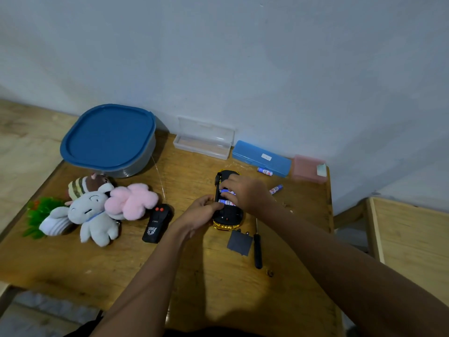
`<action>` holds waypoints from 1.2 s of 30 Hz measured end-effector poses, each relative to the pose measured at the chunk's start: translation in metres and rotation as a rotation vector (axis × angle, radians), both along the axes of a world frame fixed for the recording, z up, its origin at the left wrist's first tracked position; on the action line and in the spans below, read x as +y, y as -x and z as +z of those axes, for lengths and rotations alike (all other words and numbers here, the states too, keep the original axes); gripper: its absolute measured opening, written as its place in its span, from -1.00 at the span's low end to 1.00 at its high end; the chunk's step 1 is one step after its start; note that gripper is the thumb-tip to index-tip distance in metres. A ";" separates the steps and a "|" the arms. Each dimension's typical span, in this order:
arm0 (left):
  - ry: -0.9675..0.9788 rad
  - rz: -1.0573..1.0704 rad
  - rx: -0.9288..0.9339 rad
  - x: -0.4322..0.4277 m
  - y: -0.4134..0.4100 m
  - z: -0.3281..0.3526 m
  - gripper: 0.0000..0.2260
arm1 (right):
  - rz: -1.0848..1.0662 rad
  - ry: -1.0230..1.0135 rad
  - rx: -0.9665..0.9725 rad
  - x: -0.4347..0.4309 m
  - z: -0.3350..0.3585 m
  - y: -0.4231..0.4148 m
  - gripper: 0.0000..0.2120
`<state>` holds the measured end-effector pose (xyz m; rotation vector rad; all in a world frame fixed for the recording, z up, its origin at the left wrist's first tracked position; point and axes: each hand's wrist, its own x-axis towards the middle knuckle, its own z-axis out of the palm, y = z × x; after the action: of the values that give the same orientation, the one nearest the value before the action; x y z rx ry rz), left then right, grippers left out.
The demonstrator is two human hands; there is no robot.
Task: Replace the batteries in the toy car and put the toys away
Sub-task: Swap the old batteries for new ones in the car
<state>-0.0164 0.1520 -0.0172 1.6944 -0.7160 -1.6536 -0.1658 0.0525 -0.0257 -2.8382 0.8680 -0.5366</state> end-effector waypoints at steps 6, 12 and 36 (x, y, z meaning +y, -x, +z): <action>0.025 -0.047 -0.024 -0.001 -0.011 0.007 -0.68 | 0.062 -0.018 0.050 -0.002 0.009 0.006 -0.76; 0.080 -0.070 -0.083 -0.002 -0.016 0.015 -0.70 | -0.190 -0.193 -0.092 0.012 0.029 -0.013 -0.88; 0.338 -0.128 -0.116 0.024 -0.035 0.034 -0.80 | -0.576 -0.432 -0.414 0.061 0.044 -0.047 -0.87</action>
<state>0.0183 0.1758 0.0165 1.5342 -1.1131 -1.4280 -0.1190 0.1137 0.0180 -1.9753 1.4883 -0.8355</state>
